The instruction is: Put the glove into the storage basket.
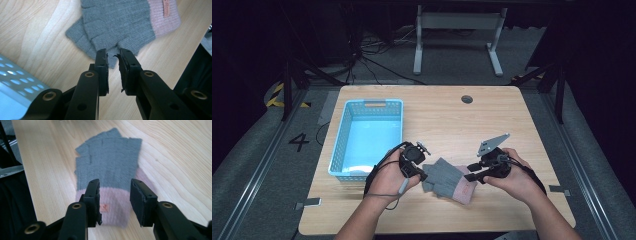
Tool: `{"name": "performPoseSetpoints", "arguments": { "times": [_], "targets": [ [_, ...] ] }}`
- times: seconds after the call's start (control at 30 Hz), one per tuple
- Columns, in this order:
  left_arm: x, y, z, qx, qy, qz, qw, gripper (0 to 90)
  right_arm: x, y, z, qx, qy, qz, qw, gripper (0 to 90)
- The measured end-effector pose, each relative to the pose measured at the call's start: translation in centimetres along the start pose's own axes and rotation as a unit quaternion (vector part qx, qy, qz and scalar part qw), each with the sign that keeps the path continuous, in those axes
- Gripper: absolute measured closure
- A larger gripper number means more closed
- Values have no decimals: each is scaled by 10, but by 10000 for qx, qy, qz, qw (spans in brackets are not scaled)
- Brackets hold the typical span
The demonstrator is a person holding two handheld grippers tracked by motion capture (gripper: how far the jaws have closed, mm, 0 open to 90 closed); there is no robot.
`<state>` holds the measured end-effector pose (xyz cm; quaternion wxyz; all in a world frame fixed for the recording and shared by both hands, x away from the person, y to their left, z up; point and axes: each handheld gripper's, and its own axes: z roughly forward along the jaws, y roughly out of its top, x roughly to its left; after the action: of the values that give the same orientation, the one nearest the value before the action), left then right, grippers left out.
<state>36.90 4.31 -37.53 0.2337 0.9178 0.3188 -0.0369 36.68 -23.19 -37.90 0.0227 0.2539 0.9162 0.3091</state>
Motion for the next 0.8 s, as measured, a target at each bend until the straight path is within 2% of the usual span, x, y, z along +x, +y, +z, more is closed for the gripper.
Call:
{"name": "performPoseSetpoints", "arguments": {
  "times": [0.07,0.17,0.23,0.3,0.4,0.53,0.63,0.73,0.8],
  "targets": [
    [1,1,1,69,-127,18,9999,790,-3,-5,-7,-45,-60,92,9999,582],
    [2,1,3,108,-101,-8,9999,784,-5,-9,-9,38,-94,122,9999,567],
    [3,2,3,120,-79,-28,9999,752,-7,-12,-11,154,-203,-15,9997,567],
    [3,2,4,133,-44,-40,9999,738,-8,-13,-11,168,-193,-42,9997,563],
    [2,2,4,172,-2,-54,9998,688,-12,-19,-9,107,-101,275,9995,567],
    [4,2,5,198,3,-50,9998,687,-11,-23,-5,324,-207,208,9990,575],
    [5,2,8,243,-20,-52,9997,687,-12,-26,-2,278,-181,122,9994,547],
    [6,2,11,241,-27,-51,9997,687,-13,-29,-2,341,-211,222,9990,530],
    [7,3,13,283,-35,-60,9996,682,-16,-32,-4,447,-270,119,9986,530]
  ]
}}
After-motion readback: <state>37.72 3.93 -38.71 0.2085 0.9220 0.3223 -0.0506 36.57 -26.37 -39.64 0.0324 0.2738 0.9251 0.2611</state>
